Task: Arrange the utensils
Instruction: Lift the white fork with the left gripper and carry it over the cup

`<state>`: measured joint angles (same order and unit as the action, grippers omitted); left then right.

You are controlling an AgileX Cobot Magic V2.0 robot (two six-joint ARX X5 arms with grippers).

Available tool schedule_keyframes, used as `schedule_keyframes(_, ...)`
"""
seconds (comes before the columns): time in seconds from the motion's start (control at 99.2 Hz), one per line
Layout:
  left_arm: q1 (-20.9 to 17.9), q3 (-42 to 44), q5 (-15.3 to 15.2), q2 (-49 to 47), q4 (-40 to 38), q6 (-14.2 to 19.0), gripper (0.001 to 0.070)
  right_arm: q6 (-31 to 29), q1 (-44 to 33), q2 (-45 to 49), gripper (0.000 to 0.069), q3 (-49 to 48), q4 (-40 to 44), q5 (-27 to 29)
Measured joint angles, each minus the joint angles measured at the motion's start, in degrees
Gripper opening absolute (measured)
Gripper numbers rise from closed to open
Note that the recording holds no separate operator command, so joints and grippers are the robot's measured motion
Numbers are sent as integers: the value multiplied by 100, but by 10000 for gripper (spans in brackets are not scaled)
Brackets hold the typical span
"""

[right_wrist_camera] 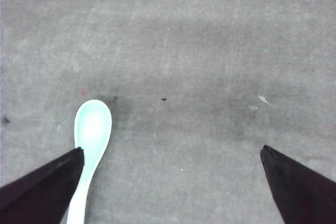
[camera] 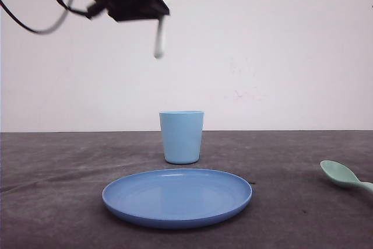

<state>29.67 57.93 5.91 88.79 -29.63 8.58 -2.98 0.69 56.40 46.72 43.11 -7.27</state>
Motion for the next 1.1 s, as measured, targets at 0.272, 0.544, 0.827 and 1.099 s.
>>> schedule_keyframes(0.272, 90, 0, 0, 1032, -872, 0, 43, 0, 0, 0, 680, 0, 0, 0)
schedule_keyframes(0.544, 136, 0, 2, 1694, -835, 0, 43, 0, 0, 0, 680, 0, 0, 0)
schedule_keyframes(0.827, 136, 0, 2, 1851, -748, -2, 43, 0, 0, 0, 680, 0, 0, 0)
schedule_keyframes(1.099, 138, 0, 2, 1851, -577, -2, 43, 0, 0, 0, 680, 0, 0, 0)
